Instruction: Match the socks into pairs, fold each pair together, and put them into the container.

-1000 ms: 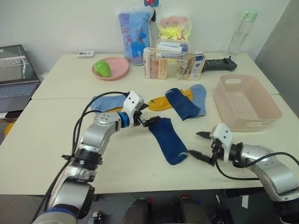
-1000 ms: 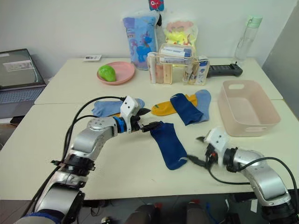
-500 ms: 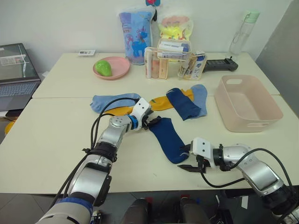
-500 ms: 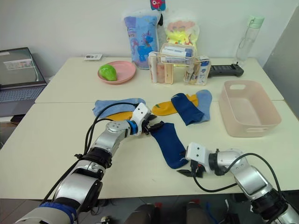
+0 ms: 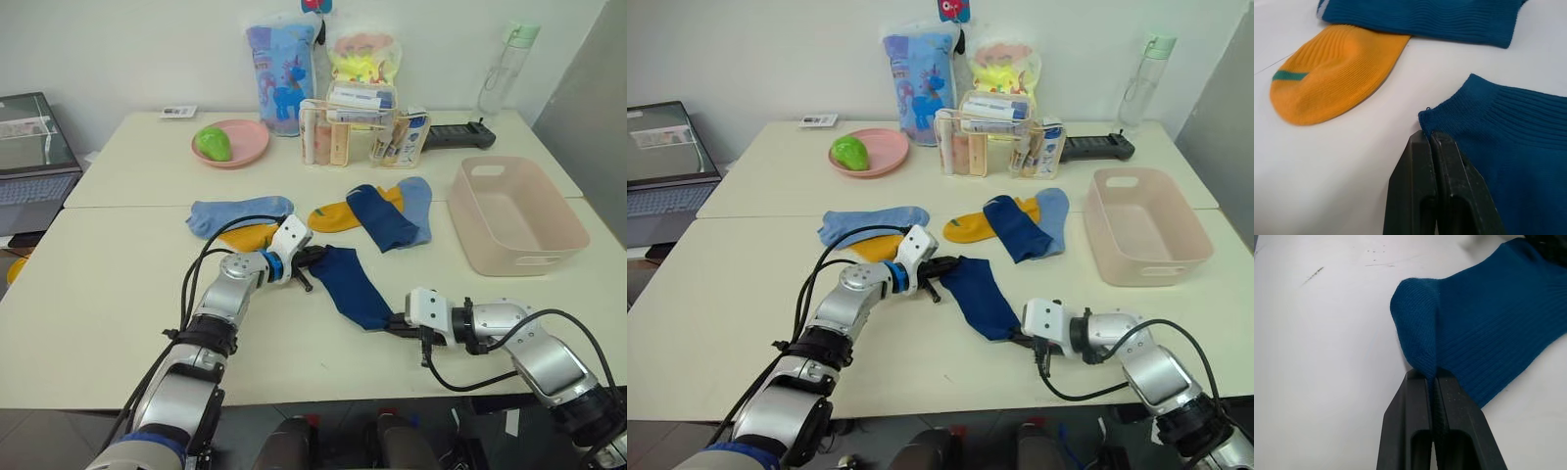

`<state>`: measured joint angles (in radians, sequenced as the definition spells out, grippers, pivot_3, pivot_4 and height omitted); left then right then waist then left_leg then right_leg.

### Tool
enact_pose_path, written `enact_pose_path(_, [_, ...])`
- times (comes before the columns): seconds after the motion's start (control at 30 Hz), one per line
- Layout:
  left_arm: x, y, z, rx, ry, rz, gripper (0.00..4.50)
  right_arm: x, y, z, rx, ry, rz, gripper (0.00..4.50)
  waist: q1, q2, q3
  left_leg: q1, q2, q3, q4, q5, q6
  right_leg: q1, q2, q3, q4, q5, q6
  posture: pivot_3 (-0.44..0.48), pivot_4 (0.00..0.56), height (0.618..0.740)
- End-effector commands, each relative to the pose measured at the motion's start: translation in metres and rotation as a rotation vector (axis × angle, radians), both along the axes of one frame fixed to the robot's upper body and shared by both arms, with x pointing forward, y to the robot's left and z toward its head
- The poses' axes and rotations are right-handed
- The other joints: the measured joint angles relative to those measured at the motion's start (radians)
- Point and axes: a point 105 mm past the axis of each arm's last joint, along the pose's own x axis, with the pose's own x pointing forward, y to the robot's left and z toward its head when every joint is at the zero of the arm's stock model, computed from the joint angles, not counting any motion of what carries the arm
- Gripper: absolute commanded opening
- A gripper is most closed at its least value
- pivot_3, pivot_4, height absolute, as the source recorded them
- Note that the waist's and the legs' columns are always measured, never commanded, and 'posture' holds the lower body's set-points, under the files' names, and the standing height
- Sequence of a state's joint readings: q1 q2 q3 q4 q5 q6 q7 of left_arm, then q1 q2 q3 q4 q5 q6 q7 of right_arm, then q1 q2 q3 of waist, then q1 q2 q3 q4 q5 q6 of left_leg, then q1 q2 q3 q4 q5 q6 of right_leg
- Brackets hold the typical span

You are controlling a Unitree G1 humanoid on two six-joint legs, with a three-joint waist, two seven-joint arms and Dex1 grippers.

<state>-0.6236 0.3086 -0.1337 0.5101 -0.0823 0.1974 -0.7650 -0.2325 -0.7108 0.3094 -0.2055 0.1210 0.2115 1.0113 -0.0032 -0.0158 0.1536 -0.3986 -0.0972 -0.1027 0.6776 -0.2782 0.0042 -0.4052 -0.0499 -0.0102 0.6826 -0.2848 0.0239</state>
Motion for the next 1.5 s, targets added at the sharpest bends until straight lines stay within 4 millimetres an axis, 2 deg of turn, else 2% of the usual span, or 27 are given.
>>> enact_pose_path(0.03, [-0.012, 0.011, -0.002, -0.014, 0.027, 0.031, 0.0, 0.005, 0.002, 0.018, 0.029, -0.063, 0.046, 0.04, -0.002, 0.0, 0.0, 0.0, 0.0, 0.0, 0.0, 0.0, 0.0, 0.0, 0.0, 0.0, 0.0, 0.0, 0.0, 0.0, 0.15, 0.74])
enact_pose_path(0.17, [-0.047, 0.04, 0.0, -0.081, 0.066, 0.141, 0.0, 0.026, -0.014, 0.019, -0.094, -0.215, 0.101, 0.04, -0.013, 0.001, -0.001, 0.001, 0.001, 0.001, 0.0, 0.0, 0.0, 0.0, 0.0, 0.001, 0.0, 0.0, 0.0, 0.0, 0.15, 0.74])
enact_pose_path(0.27, [-0.068, 0.055, -0.001, -0.09, 0.063, 0.224, 0.0, 0.037, -0.015, 0.026, -0.098, -0.291, 0.16, 0.04, -0.018, 0.001, 0.0, 0.001, 0.001, 0.001, -0.001, 0.0, 0.0, 0.0, 0.0, 0.001, 0.0, 0.0, 0.0, 0.0, 0.15, 0.74])
enact_pose_path(0.37, [-0.082, 0.054, 0.003, -0.167, 0.088, 0.272, 0.0, 0.041, -0.017, 0.023, -0.112, -0.293, 0.205, 0.04, -0.015, 0.001, 0.0, 0.002, 0.001, 0.0, -0.001, 0.0, 0.0, 0.001, 0.001, 0.001, 0.0, 0.0, 0.0, 0.0, 0.15, 0.74])
enact_pose_path(0.53, [-0.101, 0.048, -0.001, -0.198, 0.114, 0.297, 0.0, 0.038, -0.019, 0.017, -0.11, -0.246, 0.249, 0.04, 0.003, 0.001, 0.0, 0.002, 0.0, 0.001, 0.0, 0.0, 0.0, 0.001, 0.0, 0.001, -0.001, 0.0, 0.0, 0.0, 0.15, 0.74])
enact_pose_path(0.63, [-0.103, 0.052, 0.0, -0.21, 0.112, 0.317, 0.64, 0.036, -0.033, 0.015, -0.147, -0.217, 0.22, 0.77, 0.004, 0.001, 0.0, 0.002, 0.001, 0.001, 0.0, 0.0, 0.0, 0.002, 0.0, 0.001, -0.001, 0.0, 0.0, 0.0, 0.15, 0.74])
enact_pose_path(0.7, [-0.105, 0.057, 0.003, -0.214, 0.105, 0.317, 1.27, 0.033, -0.044, 0.016, -0.16, -0.206, 0.179, 1.48, 0.009, 0.001, 0.0, 0.001, 0.0, 0.001, 0.0, 0.0, 0.0, 0.002, 0.0, 0.001, -0.001, 0.0, 0.0, 0.0, 0.15, 0.74])
enact_pose_path(0.83, [-0.101, 0.08, 0.016, -0.115, 0.029, 0.261, 2.56, 0.009, -0.053, 0.032, 0.014, -0.039, -0.005, 2.87, 0.019, 0.001, 0.0, 0.0, 0.001, -0.001, -0.001, 0.0, 0.0, 0.001, 0.0, 0.0, -0.002, 0.0, -0.001, 0.0, 0.15, 0.74])
enact_pose_path(0.93, [-0.1, 0.083, 0.023, -0.102, 0.009, 0.217, 3.54, 0.0, -0.051, 0.038, 0.075, 0.022, -0.082, 2.87, 0.02, 0.002, -0.001, 0.001, 0.001, 0.0, -0.001, 0.0, 0.0, 0.001, 0.0, 0.001, -0.001, 0.0, -0.002, 0.0, 0.15, 0.74])
enact_pose_path(0.97, [-0.096, 0.081, 0.026, -0.066, -0.004, 0.164, 3.78, 0.003, -0.051, 0.041, 0.141, 0.047, -0.175, 2.87, 0.021, 0.002, -0.001, 0.001, 0.001, 0.001, -0.001, -0.001, 0.0, 0.002, 0.0, 0.001, -0.001, 0.001, -0.002, 0.0, 0.15, 0.74])
enact_pose_path(1.03, [-0.088, 0.073, 0.025, -0.002, 0.001, 0.05, 3.78, 0.002, -0.047, 0.041, 0.242, 0.097, -0.299, 2.87, 0.026, 0.002, -0.001, 0.001, 0.002, 0.0, -0.001, -0.001, 0.0, 0.002, 0.0, -0.001, -0.001, 0.001, -0.002, 0.0, 0.15, 0.74])
enact_pose_path(1.17, [-0.078, 0.053, 0.011, 0.073, 0.04, -0.104, 3.78, 0.01, -0.044, 0.026, 0.283, 0.155, -0.504, 2.87, 0.027, 0.002, -0.001, 0.001, 0.001, 0.0, -0.001, -0.001, 0.0, 0.001, 0.0, 0.0, -0.002, 0.001, -0.002, 0.0, 0.15, 0.74])
enact_pose_path(1.37, [-0.063, 0.039, -0.001, 0.107, 0.06, -0.183, 3.78, -0.004, -0.029, 0.002, 0.216, 0.199, -0.522, 2.87, 0.025, 0.002, -0.001, 0.0, 0.001, 0.0, -0.001, 0.0, 0.0, 0.0, 0.0, 0.0, -0.001, 0.001, -0.002, 0.0, 0.15, 0.74])
enact_pose_path(1.4, [-0.064, 0.039, -0.004, 0.124, 0.065, -0.197, 3.4, -0.007, -0.028, 0.001, 0.21, 0.201, -0.521, 2.87, 0.023, 0.002, -0.001, 0.0, 0.001, 0.0, -0.001, 0.0, 0.0, 0.0, 0.0, 0.0, -0.001, 0.001, -0.002, 0.0, 0.15, 0.74])
enact_pose_path(1.5, [-0.064, 0.04, -0.008, 0.144, 0.064, -0.213, 2.55, -0.007, -0.024, 0.001, 0.204, 0.179, -0.523, 2.26, 0.02, 0.002, -0.002, 0.001, 0.001, 0.001, -0.001, 0.0, 0.0, 0.0, 0.0, 0.0, -0.001, 0.001, -0.002, 0.0, 0.15, 0.74])
